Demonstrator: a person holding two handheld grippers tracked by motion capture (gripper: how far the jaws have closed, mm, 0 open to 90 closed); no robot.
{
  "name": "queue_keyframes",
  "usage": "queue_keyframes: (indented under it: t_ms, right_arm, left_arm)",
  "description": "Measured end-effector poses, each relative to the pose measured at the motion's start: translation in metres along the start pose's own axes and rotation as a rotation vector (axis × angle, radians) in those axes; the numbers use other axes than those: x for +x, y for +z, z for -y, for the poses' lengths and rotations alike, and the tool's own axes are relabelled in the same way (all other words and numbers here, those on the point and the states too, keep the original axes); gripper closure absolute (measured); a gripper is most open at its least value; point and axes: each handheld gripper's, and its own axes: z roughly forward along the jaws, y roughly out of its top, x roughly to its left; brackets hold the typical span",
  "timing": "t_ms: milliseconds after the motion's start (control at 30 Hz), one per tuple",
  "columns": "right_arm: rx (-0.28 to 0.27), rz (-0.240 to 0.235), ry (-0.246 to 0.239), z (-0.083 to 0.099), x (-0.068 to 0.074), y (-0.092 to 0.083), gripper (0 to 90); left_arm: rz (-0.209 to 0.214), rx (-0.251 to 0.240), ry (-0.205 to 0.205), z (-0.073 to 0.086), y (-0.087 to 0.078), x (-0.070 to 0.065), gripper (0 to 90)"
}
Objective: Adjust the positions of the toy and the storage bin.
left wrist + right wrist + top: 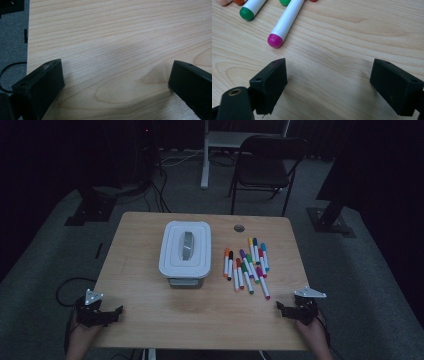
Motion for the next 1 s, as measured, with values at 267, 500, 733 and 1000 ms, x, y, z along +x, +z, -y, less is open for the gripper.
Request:
queue_keyframes:
  t_ms: [267,500,733,1000]
  right_arm:
    - [0.002,0.016,0.014,0.000,-0.001,0.000,13.5]
    - [0.000,0.020,0.027,0.003,-0.002,-0.003,13.0]
    - [0.008,0.034,0.041,0.000,0.003,-0.003,12.8]
    - [-0.072,-0.058,0.000,-0.036,0.017,-0.006,12.9]
  left_arm:
    - [-0.002,0.002,0.000,0.000,0.000,-0.001,0.6]
    - [-0.014,0.003,-0.012,0.000,0.000,-0.003,0.6]
    - [-0.036,-0.018,0.039,-0.004,0.003,-0.012,0.7]
    - [-0.002,-0.002,0.099,-0.028,0.011,-0.024,7.0]
